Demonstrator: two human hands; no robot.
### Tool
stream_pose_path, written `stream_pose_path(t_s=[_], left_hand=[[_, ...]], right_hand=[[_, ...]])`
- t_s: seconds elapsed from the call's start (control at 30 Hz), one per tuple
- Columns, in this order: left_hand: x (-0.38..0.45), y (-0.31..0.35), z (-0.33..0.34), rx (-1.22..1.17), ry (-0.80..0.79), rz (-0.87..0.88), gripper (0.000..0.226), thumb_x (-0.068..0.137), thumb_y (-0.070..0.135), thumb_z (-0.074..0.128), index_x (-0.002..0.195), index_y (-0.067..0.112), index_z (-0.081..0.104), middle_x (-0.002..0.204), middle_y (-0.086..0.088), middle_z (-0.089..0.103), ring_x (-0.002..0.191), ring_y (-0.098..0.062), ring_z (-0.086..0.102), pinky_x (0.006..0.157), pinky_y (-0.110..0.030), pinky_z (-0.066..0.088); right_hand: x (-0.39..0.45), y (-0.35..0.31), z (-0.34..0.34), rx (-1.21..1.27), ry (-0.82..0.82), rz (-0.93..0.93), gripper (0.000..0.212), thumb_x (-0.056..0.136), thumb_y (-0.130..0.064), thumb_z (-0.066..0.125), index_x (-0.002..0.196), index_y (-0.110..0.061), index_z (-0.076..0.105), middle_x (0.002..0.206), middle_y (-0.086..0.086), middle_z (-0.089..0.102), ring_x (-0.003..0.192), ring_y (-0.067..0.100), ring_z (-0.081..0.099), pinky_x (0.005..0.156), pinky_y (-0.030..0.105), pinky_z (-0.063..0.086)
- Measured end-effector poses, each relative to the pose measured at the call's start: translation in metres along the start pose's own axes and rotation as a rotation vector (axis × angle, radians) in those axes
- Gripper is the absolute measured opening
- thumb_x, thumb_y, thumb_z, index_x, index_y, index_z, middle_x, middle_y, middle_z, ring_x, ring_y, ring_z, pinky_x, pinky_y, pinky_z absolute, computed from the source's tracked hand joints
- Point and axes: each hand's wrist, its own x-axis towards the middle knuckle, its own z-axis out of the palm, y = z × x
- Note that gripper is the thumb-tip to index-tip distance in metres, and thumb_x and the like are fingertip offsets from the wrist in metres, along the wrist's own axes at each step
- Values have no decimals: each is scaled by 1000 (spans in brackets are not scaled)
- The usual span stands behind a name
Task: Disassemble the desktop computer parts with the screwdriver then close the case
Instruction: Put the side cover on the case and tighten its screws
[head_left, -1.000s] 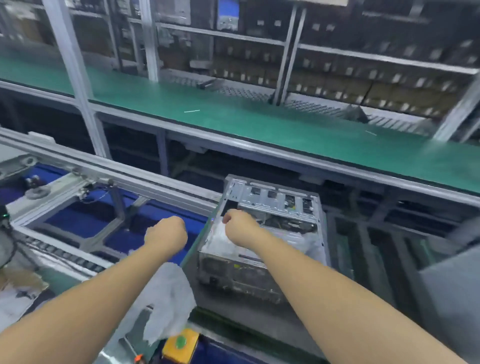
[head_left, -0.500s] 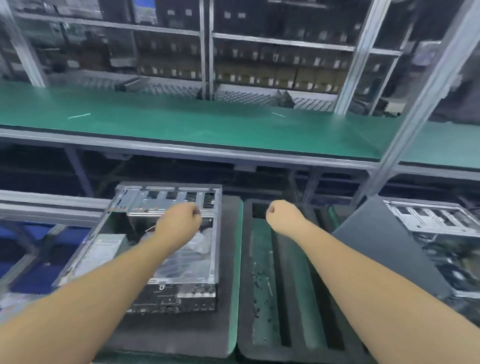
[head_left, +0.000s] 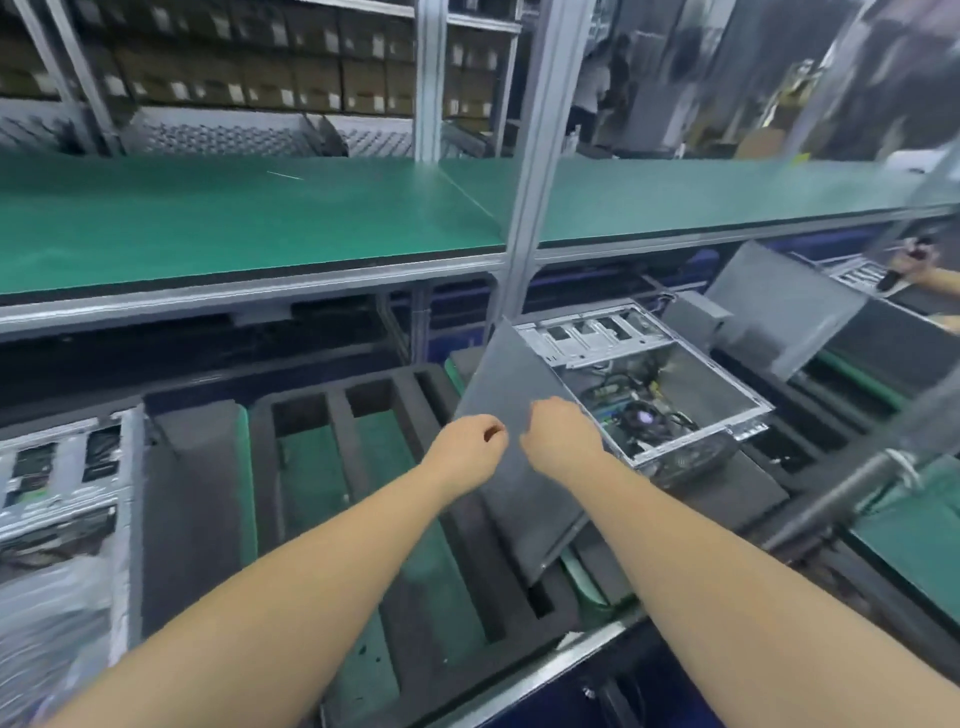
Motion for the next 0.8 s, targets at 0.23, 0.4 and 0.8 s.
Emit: stream_pose_path(t_s=[0.23, 0.4, 0.8], left_hand=[[51, 32, 47, -108, -23, 32, 32, 101, 15, 43, 119, 18, 70, 123, -2, 70, 118, -24, 60, 86, -24, 39], [59, 24, 57, -185, -85, -68, 39, 102, 18, 43, 134, 20, 64, 134, -1, 66, 121, -23, 61, 90, -26, 45], [27, -18, 4, -548, -19, -349, 30, 101, 42, 41, 99, 18, 59, 102, -5, 64, 86, -20, 64, 74, -34, 53]], right_hand=[[10, 39, 1, -81, 305, 17, 25, 96, -18, 56, 120, -9, 55, 124, 12, 56, 119, 33, 52, 94, 41, 41], [35, 62, 2, 303, -61, 281, 40, 103, -32, 59, 127, 0, 56, 131, 22, 64, 121, 39, 62, 89, 40, 50], [36, 19, -78, 199, 52, 167, 16, 98, -12, 54, 109, -6, 65, 121, 17, 68, 112, 35, 65, 86, 35, 49]])
